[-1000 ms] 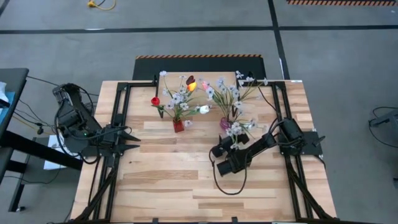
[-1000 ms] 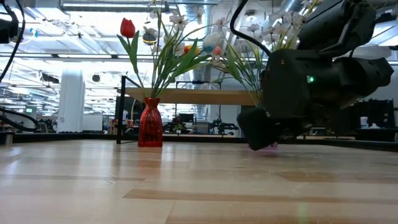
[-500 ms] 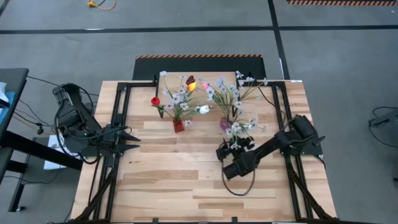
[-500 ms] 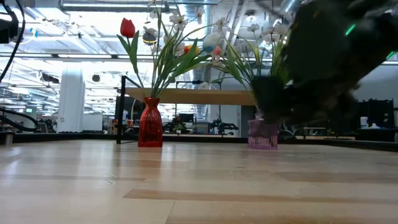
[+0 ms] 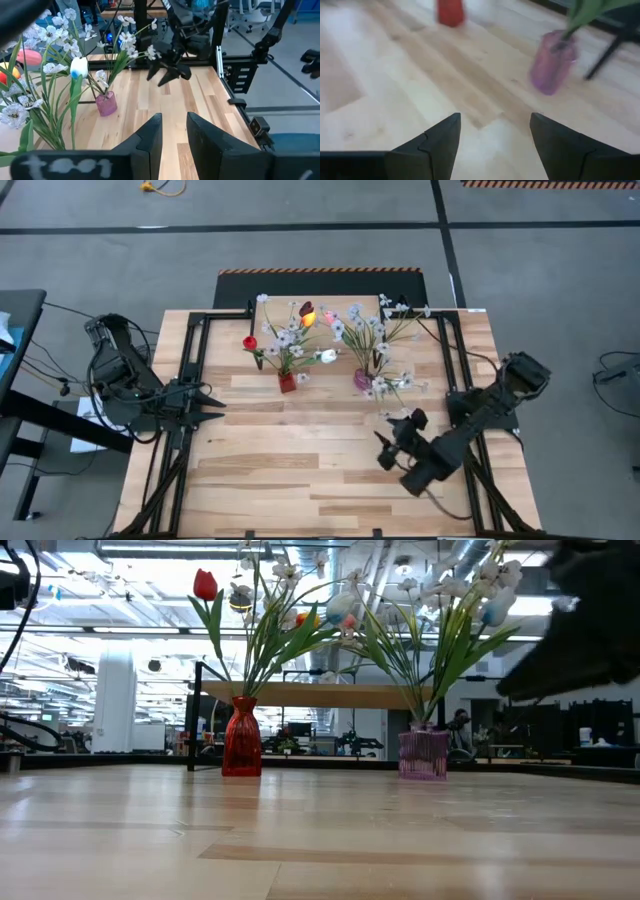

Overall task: Pick and place flowers into a vace then onto a shelf
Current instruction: Put the pink vase on the shelf

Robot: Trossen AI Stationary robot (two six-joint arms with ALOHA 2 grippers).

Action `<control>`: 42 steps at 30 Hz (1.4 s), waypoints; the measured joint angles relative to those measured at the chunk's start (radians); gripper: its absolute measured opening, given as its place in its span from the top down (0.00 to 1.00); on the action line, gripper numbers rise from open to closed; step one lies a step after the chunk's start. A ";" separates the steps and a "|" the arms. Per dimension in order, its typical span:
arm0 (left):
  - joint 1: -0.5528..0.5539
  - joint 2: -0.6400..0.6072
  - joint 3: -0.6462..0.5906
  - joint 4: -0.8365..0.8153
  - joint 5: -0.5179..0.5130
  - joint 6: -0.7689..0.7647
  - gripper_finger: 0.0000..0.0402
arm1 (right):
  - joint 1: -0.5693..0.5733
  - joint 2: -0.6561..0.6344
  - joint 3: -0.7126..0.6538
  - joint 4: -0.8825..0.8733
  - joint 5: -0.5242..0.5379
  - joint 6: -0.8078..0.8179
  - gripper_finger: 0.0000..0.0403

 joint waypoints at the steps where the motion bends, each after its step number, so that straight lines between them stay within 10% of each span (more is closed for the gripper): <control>1: 0.000 0.000 0.000 0.005 -0.001 0.000 0.80 | 0.018 -0.019 -0.049 0.083 0.018 -0.022 0.42; 13: 0.000 0.000 0.000 0.076 -0.020 0.023 0.80 | -0.061 -0.106 -0.594 1.022 0.108 -0.323 0.55; 42: 0.000 0.000 0.000 0.079 -0.146 0.021 0.80 | -0.387 0.160 -0.504 1.256 0.016 -0.563 0.50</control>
